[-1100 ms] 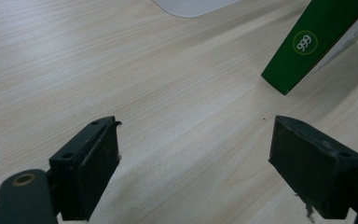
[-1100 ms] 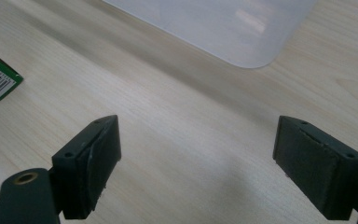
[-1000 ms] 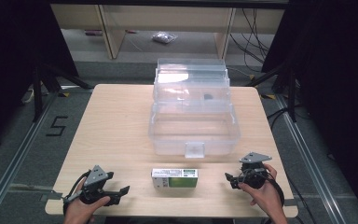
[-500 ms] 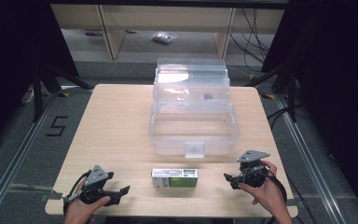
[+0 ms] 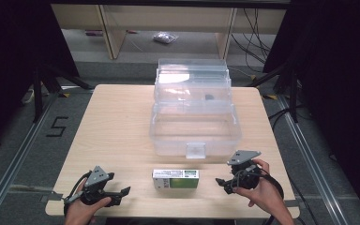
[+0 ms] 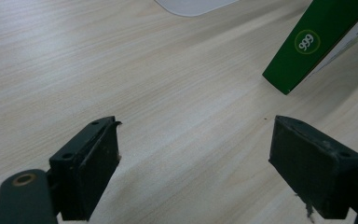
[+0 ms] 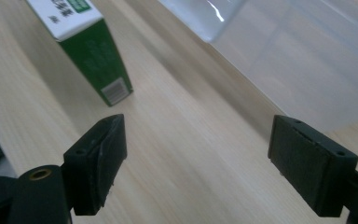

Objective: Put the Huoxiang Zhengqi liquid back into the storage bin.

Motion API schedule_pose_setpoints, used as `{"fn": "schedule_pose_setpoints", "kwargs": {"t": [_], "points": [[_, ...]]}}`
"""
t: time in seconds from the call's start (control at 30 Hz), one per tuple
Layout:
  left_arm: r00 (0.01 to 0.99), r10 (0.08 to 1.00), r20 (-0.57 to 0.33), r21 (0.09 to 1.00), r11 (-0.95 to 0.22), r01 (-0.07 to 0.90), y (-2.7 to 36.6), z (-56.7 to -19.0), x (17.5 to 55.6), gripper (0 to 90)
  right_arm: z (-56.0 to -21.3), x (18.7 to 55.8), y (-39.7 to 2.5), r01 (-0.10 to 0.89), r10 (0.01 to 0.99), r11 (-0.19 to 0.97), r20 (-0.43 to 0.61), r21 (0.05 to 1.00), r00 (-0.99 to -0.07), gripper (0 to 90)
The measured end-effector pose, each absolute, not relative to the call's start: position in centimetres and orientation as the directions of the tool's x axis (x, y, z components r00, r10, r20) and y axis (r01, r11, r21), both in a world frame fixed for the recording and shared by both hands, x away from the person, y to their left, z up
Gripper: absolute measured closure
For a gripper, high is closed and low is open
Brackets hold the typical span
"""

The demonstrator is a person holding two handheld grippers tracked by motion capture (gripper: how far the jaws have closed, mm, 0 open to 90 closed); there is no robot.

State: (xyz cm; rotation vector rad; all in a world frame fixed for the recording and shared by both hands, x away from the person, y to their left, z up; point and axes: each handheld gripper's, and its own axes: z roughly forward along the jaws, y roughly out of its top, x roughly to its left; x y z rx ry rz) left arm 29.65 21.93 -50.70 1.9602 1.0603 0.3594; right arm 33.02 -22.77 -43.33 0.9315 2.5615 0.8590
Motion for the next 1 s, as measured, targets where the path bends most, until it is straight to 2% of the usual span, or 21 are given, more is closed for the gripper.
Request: {"fn": "schedule_pose_setpoints", "kwargs": {"t": [0.13,0.37,0.43,0.47,0.67,0.73,1.0], "points": [[0.599,0.789,-0.136,0.796,-0.272,0.540,22.0,-50.7,29.7,15.1,-42.7,32.9,-21.3,0.431,0.588,0.665,-0.071,0.610,-0.806,20.1],[0.598,0.789,-0.139,0.797,-0.270,0.540,21.9,-50.7,29.6,15.0,-42.2,33.0,-19.5,0.402,0.540,0.700,-0.069,0.591,-0.839,20.1],[0.599,0.789,-0.138,0.797,-0.270,0.540,22.0,-50.7,29.6,15.0,-42.1,32.9,-19.3,0.413,0.554,0.699,-0.077,0.584,-0.829,20.0],[0.598,0.789,-0.138,0.796,-0.271,0.541,22.0,-50.7,29.7,15.0,-42.0,33.0,-18.9,0.378,0.514,0.714,-0.074,0.590,-0.855,19.9],[0.599,0.789,-0.138,0.797,-0.270,0.540,22.0,-50.7,29.6,15.1,-41.8,32.9,-17.5,0.366,0.481,0.736,-0.060,0.569,-0.875,19.6],[0.598,0.790,-0.138,0.798,-0.269,0.539,22.0,-50.7,29.6,15.1,-41.8,33.1,-17.0,0.326,0.441,0.755,-0.072,0.569,-0.895,19.6],[0.598,0.789,-0.139,0.799,-0.267,0.538,21.9,-50.7,29.6,15.1,-41.5,33.6,-15.2,0.307,0.404,0.790,-0.074,0.532,-0.912,19.3]]}}
